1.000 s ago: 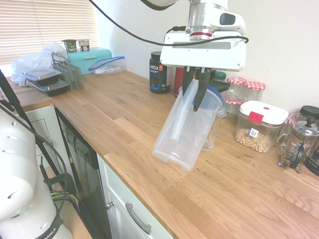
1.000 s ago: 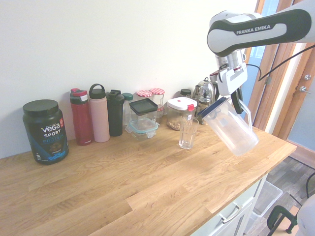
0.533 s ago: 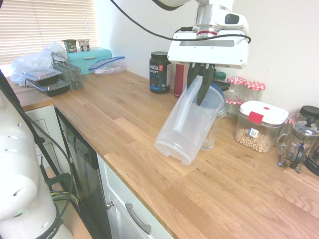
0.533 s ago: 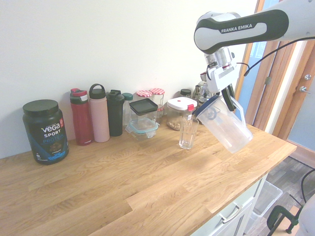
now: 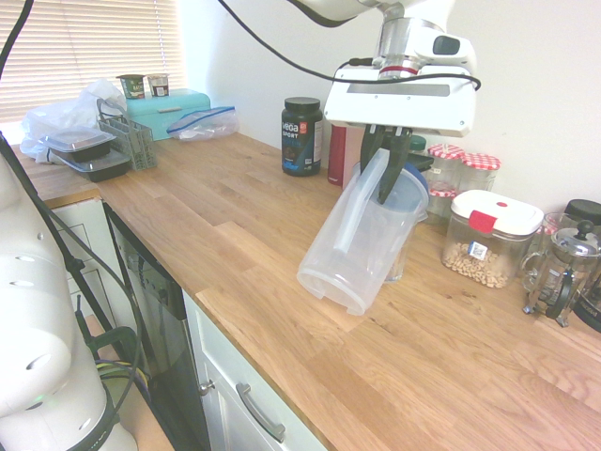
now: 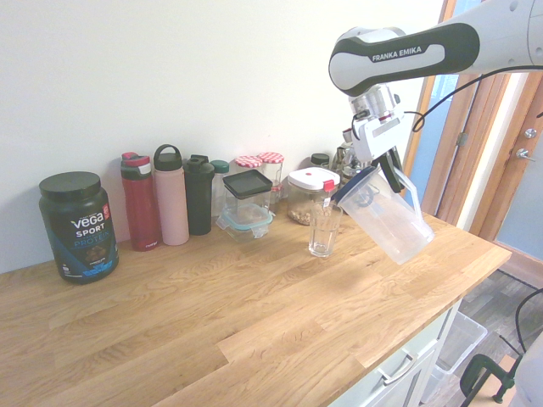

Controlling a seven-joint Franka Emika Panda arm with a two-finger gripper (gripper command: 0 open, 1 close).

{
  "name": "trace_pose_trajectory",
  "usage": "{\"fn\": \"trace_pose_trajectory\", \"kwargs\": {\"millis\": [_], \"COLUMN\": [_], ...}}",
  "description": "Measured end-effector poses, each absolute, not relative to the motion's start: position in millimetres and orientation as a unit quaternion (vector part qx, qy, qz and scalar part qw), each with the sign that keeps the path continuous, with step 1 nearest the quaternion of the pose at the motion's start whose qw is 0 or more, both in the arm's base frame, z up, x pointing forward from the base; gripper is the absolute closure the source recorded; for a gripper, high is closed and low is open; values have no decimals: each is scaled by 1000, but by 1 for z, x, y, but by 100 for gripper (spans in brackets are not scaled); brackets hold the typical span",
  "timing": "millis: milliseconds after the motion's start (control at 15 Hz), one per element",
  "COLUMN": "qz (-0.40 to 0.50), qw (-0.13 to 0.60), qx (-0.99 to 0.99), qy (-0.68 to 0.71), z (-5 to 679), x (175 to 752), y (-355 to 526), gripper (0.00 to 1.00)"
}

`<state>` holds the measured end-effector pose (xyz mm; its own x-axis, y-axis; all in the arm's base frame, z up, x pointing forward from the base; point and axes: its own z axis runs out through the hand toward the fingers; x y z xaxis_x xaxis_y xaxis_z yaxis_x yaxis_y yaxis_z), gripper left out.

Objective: Pour me some water

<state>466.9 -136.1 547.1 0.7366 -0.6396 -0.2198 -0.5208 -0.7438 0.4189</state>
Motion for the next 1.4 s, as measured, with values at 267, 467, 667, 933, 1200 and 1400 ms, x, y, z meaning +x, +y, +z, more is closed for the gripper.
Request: {"fn": "trace_pose_trajectory", "kwargs": {"millis": [267, 467, 667, 933, 1200, 1400], "qz": [-165, -107, -32, 66, 147, 207], "qw": [163, 140, 118, 95, 67, 55], "qx": [919, 927, 924, 905, 877, 851], "qy": [-319, -332, -361, -410, -453, -480], "z": [551, 579, 601, 590, 542, 532], "x": [467, 440, 392, 362, 343, 327], "y": [-139, -154, -172, -195, -179, -159], "gripper": [100, 100, 100, 100, 100, 100]}}
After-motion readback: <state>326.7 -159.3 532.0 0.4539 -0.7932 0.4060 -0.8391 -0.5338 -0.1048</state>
